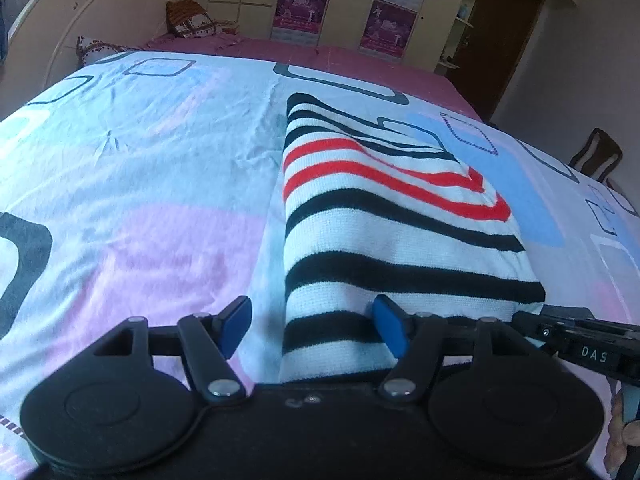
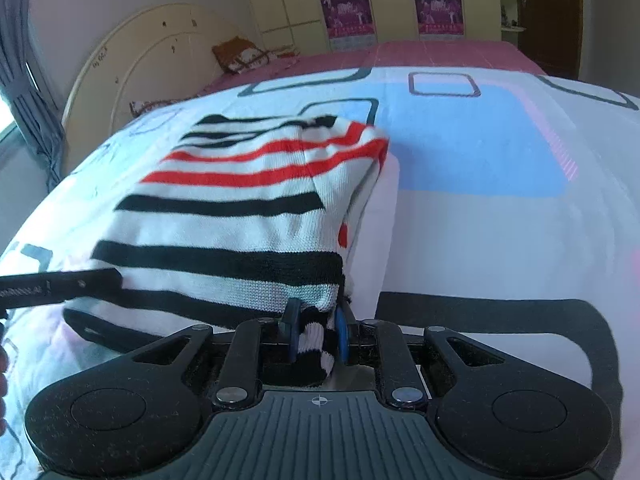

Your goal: Fold small clothes

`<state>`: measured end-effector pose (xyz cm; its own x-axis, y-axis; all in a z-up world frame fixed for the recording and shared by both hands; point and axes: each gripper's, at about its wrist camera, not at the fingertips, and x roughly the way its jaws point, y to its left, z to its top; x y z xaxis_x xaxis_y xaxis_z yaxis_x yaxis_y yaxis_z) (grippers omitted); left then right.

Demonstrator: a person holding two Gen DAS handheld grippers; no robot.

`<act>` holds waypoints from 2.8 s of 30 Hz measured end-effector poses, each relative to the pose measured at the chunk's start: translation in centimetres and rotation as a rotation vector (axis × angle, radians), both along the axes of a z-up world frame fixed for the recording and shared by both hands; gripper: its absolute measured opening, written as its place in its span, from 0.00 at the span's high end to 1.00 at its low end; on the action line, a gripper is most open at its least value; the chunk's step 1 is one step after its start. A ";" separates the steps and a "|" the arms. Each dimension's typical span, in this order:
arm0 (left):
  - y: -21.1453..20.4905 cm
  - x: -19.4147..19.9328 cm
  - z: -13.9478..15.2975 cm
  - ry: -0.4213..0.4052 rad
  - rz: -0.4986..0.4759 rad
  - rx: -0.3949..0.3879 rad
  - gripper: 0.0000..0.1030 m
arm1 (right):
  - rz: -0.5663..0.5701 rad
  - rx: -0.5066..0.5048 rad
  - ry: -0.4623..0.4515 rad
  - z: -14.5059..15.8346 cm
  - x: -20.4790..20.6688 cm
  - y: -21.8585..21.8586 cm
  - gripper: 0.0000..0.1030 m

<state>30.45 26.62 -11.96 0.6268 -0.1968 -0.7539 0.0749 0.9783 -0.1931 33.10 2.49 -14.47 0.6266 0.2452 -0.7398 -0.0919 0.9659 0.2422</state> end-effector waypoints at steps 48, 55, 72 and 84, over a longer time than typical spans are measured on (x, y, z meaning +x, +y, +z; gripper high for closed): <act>-8.6 -30.7 18.4 -0.252 0.210 0.285 0.00 | -0.046 -0.043 -0.418 19.2 -32.4 -2.3 0.00; -9.4 -31.8 18.8 -0.260 0.210 0.276 0.00 | -0.052 -0.032 -0.426 19.1 -33.1 -2.8 0.00; -10.4 -32.4 19.0 -0.266 0.212 0.271 0.00 | -0.046 -0.023 -0.440 19.3 -33.5 -4.1 0.00; -10.6 -32.1 19.0 -0.259 0.214 0.266 0.00 | -0.038 -0.019 -0.443 19.4 -33.5 -4.3 0.00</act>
<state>-1.67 16.00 7.02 0.8075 0.1385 -0.5733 -0.1226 0.9902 0.0665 -0.44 -1.80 4.89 0.8924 0.2049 -0.4021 -0.1472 0.9744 0.1699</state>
